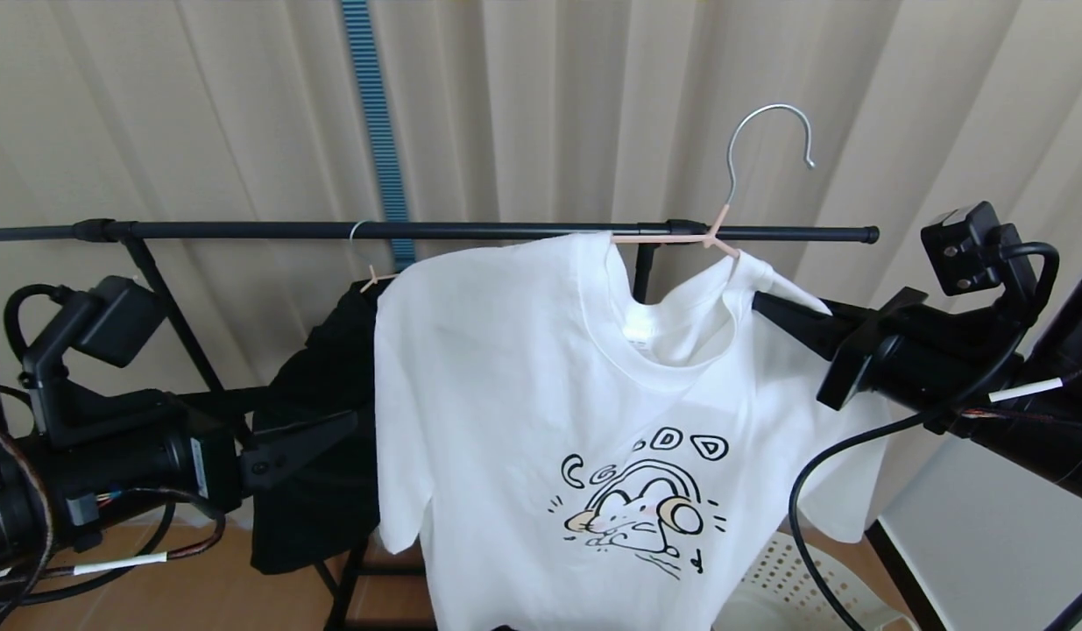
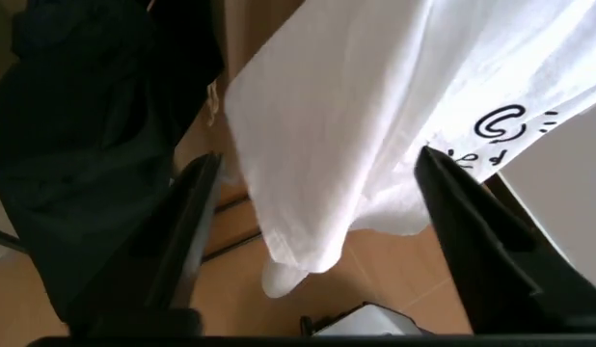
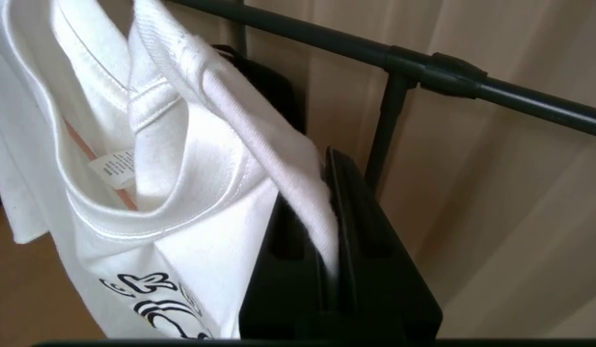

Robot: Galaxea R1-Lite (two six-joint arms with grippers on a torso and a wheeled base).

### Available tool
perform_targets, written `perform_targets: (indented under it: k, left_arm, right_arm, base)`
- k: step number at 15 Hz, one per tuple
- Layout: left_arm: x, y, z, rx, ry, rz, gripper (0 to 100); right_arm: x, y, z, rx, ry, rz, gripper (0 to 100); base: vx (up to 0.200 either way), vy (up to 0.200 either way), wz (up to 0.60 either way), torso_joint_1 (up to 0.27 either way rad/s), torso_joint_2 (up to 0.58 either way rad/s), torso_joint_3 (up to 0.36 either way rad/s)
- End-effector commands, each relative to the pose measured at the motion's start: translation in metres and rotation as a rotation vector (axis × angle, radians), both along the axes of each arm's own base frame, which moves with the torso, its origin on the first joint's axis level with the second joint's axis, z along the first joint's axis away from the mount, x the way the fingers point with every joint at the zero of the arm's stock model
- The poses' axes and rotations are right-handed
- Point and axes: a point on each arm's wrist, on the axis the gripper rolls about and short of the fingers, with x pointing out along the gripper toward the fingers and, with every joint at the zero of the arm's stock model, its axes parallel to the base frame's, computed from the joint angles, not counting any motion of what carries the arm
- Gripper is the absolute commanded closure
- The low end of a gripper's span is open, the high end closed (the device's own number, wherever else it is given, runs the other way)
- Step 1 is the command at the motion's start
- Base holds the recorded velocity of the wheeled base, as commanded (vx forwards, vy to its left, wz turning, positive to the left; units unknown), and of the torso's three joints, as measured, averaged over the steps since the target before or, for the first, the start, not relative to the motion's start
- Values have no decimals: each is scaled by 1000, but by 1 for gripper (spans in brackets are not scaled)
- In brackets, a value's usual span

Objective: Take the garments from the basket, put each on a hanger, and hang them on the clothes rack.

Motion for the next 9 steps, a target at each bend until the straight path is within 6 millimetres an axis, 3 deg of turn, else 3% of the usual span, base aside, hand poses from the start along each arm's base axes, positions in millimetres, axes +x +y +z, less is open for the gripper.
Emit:
perform_targets:
  k: [1,6,9]
  left_arm:
    - [-12,1,25,-30,-99,-31,0]
    - [-8,-16,89,-25,-99,-122,0]
    - [4,-35,96,58,-84,-214,0]
  right_arm:
    - [0,0,-3,-5,8,1,100]
    - [0,2,-14,-40,32,10,100]
    - [-4,6,-18,-54,41,51,100]
  base:
    - [0,0,0,0,0,0]
    - [0,0,0,0,0,0]
    - [0,0,0,0,0,0]
